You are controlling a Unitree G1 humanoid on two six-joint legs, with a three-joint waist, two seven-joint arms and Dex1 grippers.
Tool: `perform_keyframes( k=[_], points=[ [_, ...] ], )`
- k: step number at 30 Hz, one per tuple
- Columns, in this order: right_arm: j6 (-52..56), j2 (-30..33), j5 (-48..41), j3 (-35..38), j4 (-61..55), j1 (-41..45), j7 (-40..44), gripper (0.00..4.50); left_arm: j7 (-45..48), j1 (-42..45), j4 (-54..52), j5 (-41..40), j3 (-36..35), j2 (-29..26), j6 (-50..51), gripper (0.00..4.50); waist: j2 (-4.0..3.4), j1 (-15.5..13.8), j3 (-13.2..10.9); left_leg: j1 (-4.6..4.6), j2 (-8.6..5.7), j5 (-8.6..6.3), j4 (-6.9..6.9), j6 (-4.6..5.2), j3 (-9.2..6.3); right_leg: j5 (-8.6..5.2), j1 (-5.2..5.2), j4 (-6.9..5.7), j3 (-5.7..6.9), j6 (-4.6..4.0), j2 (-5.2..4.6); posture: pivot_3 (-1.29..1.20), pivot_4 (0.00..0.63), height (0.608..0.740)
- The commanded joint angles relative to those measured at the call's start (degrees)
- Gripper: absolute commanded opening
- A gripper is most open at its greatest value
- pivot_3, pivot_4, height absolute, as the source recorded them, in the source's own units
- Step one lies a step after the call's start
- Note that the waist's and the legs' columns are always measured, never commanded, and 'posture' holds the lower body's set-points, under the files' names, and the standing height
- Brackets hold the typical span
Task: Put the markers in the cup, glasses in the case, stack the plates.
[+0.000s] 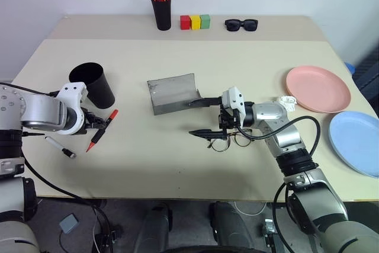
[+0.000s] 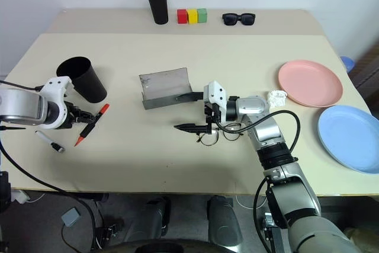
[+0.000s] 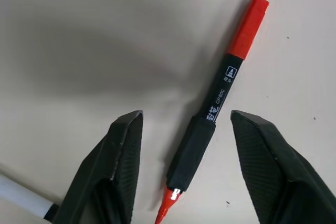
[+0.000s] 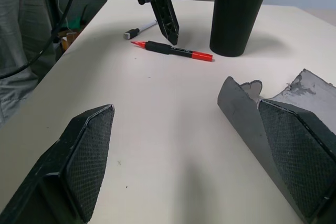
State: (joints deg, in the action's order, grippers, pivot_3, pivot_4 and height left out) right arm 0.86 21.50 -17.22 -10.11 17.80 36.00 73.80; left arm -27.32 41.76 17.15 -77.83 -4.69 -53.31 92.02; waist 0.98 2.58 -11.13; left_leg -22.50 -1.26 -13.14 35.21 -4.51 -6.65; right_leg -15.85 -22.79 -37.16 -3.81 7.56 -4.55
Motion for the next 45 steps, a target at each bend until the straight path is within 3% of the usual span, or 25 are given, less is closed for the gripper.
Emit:
perform_keyframes(
  k=[1, 7, 10, 14, 19, 26, 32, 34, 38, 42, 45],
  points=[
    [-0.04, 0.22, -1.29, 1.34, -3.03, -0.23, -0.31, 4.5, 2.19, 2.61, 1.43, 3.85, 2.07, 0.24, 0.48, 2.74, 0.0, -0.01, 0.0, 0.0, 0.0, 0.0, 0.0, 0.0, 0.0, 0.0, 0.0, 0.0, 0.0, 0.0, 0.0, 0.0, 0.15, 0.74],
    [0.6, 0.83, -1.38, 1.76, -4.74, -1.66, -1.29, 4.5, 6.42, 6.18, 5.05, 12.2, 6.25, 1.44, 0.48, 2.74, 0.01, -0.01, -0.01, -0.01, -0.01, 0.01, 0.0, -0.02, 0.0, 0.0, 0.0, 0.01, 0.0, 0.0, 0.01, 0.0, 0.15, 0.74],
    [1.11, 0.95, -1.38, 1.94, -5.96, -2.59, -1.94, 4.5, 9.43, 7.47, 5.44, 15.57, 7.29, 2.07, 0.48, 1.96, 0.01, 0.02, -0.01, -0.01, -0.01, 0.02, 0.0, -0.02, 0.0, 0.0, 0.0, 0.0, 0.0, 0.0, 0.01, 0.0, 0.15, 0.74],
    [1.4, 1.07, -1.29, 2.11, -6.45, -3.05, -2.34, 4.5, 12.8, 8.01, 5.61, 18.28, 7.65, 2.53, 0.48, 0.03, 0.01, 0.1, -0.01, -0.01, -0.01, 0.03, -0.01, -0.04, 0.0, 0.0, -0.01, -0.01, 0.0, 0.0, 0.01, 0.0, 0.15, 0.74],
    [1.13, 0.88, -0.98, 2.15, -5.72, -2.58, -2.57, 4.5, 15.59, 7.95, 4.67, 18.46, 7.34, 2.7, 0.48, 0.03, 0.01, 0.02, -0.01, -0.01, -0.01, 0.03, 0.0, -0.04, 0.0, 0.0, 0.0, -0.01, 0.0, 0.01, 0.0, 0.0, 0.15, 0.74],
    [-0.02, 0.3, -0.7, 2.3, -3.87, -1.23, -2.62, 4.5, 18.48, 2.05, -14.69, 3.1, 7.04, -0.08, 0.48, 0.03, 0.11, 0.02, -0.07, -0.05, 0.0, 0.03, 0.0, -0.04, -0.01, 0.0, -0.02, 0.01, 0.0, 0.0, -0.04, 0.0, 0.15, 0.74],
    [-1.45, -0.23, -0.45, 2.3, -1.6, 0.2, -2.35, 4.5, 16.01, -0.45, -24.05, 1.28, 6.01, 1.98, 0.48, 0.03, 0.12, 0.01, -0.07, -0.03, 0.01, 0.03, 0.0, -0.05, 0.0, 0.0, -0.02, -0.03, -0.01, 0.0, -0.03, 0.0, 0.15, 0.74],
    [-1.97, -0.33, -0.42, 2.38, -0.8, 0.8, -2.29, 4.5, 14.87, -0.85, -28.02, 5.59, 2.97, 5.83, -5.93, 0.03, 0.1, -0.11, -0.07, -0.04, 0.0, 0.03, 0.01, -0.05, 0.0, 0.0, -0.01, -0.01, -0.01, 0.0, -0.02, 0.0, 0.15, 0.74],
    [-2.77, -0.42, -0.38, 2.58, 0.46, 1.61, -2.33, 4.5, 17.13, -2.24, -36.6, 22.06, 5.25, 6.66, -21.11, 0.03, 0.22, -0.09, -0.14, -0.07, -0.02, 0.07, 0.01, -0.11, 0.0, 0.0, 0.02, 0.05, 0.0, 0.0, -0.04, 0.0, 0.15, 0.74],
    [-3.15, -0.87, -0.36, 3.11, 1.48, 2.34, -3.66, 4.5, 15.45, 1.34, -36.37, 43.14, 7.42, 10.73, -43.97, 0.03, 0.22, -0.23, -0.15, -0.04, -0.02, 0.09, -0.06, -0.14, 0.02, 0.0, 0.0, 0.08, 0.0, -0.01, -0.01, 0.0, 0.15, 0.74],
    [-3.33, -1.07, -0.54, 3.46, 2.3, 2.78, -4.16, 4.5, 13.8, 2.48, -34.7, 50.03, 5.58, 13.55, -47.81, 0.03, 0.22, -0.29, -0.15, -0.1, -0.03, 0.1, -0.02, -0.15, 0.03, 0.01, 0.01, 0.18, -0.01, -0.01, -0.03, 0.0, 0.15, 0.74]
  ],
)
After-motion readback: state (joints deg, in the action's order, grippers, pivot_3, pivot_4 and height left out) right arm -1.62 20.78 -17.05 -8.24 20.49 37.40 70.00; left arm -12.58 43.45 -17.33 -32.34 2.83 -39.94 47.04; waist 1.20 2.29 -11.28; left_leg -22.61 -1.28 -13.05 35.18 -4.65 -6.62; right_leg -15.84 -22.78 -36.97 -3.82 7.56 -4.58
